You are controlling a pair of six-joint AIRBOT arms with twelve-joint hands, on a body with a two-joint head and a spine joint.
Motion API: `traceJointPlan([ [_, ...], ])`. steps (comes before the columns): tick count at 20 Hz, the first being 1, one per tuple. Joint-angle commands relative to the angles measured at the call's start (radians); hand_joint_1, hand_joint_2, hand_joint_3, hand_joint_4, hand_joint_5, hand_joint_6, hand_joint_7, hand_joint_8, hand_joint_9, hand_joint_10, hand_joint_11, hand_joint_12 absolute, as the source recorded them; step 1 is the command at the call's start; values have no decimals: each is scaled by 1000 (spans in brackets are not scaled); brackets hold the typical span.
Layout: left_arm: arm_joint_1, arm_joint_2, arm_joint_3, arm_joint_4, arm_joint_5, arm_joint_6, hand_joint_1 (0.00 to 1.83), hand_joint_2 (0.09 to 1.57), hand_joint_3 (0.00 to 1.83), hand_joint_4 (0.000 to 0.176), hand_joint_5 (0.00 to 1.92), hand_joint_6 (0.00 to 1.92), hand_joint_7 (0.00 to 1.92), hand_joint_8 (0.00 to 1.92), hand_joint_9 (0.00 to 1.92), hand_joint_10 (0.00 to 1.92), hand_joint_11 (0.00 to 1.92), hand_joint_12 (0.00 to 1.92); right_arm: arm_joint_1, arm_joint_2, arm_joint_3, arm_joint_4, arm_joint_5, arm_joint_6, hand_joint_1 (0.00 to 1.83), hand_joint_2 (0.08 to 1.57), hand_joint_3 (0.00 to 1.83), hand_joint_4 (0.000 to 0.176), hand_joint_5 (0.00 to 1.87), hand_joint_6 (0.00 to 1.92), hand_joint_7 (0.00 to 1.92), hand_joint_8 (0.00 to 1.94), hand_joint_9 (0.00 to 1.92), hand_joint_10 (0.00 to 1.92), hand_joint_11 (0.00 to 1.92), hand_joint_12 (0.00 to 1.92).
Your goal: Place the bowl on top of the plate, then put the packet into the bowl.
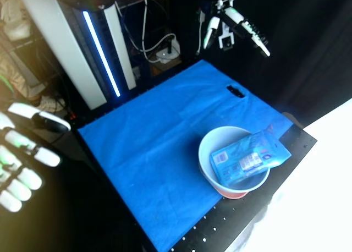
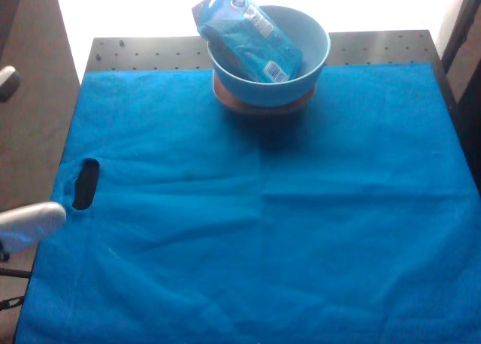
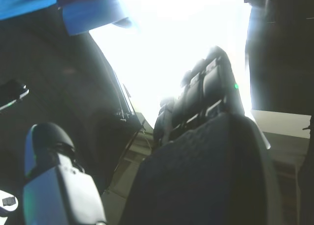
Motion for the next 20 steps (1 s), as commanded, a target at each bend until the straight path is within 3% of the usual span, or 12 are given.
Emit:
traceJointPlan([
  [1,-12,-3,10,19,-127,-17,464,888,20,176,32,9,26,8,9,3,24,11,19,3,8,-1,130,9,236,1109,0,126,39,1,63,9,30,8,26,11],
  [3,-25,3,21,33,-127,-30,311,1057,16,176,74,2,103,1,67,4,76,60,43,3,14,-24,131,9,164,1132,3,124,49,2,103,6,91,9,124,48],
  [5,-56,23,30,60,-127,-30,355,1118,0,176,151,0,126,1,128,7,23,266,75,3,20,-58,131,9,284,1092,0,171,46,6,114,3,63,0,42,12],
  [7,-71,34,34,75,-127,-30,316,1028,0,176,139,0,86,0,135,4,4,375,94,3,23,-74,131,9,302,1082,0,175,33,1,90,0,44,0,23,4],
  [10,-119,53,49,106,-127,-29,300,1005,0,176,153,7,62,12,27,1,0,6,173,9,37,-131,131,9,409,1058,0,176,32,11,11,4,0,0,0,0],
  [11,-148,61,60,126,-127,-29,265,1010,0,156,106,1,20,2,9,0,5,4,212,13,49,-164,131,9,463,1035,0,176,52,16,1,0,0,0,0,0],
  [12,-183,68,73,153,-127,-26,216,1001,0,113,28,0,3,0,1,0,45,21,262,15,62,-204,131,9,394,1076,0,112,16,3,0,0,18,6,38,17],
  [13,-209,73,80,176,-127,-21,181,996,0,98,9,0,0,0,0,0,68,31,292,16,71,-230,131,8,360,1077,0,113,13,2,10,3,28,9,43,20],
  [15,-274,83,86,217,-128,2,272,1049,14,111,0,0,0,0,0,0,72,35,370,17,89,-281,131,6,16,1170,12,172,0,0,0,0,0,0,2,0],
  [17,-326,85,96,256,-128,11,322,1143,18,55,44,5,11,1,0,0,7,6,416,18,104,-309,131,5,384,1137,0,60,373,48,112,11,76,11,27,18],
  [19,-365,90,102,284,-128,25,250,1054,0,43,3,0,0,0,30,11,40,22,432,36,109,-344,131,4,440,1125,0,19,269,23,4,0,2,0,42,31],
  [20,-378,93,104,291,-128,30,227,984,0,65,162,13,184,19,227,7,2,724,438,42,109,-356,131,3,414,1170,4,0,447,13,7,0,59,4,1,405],
])
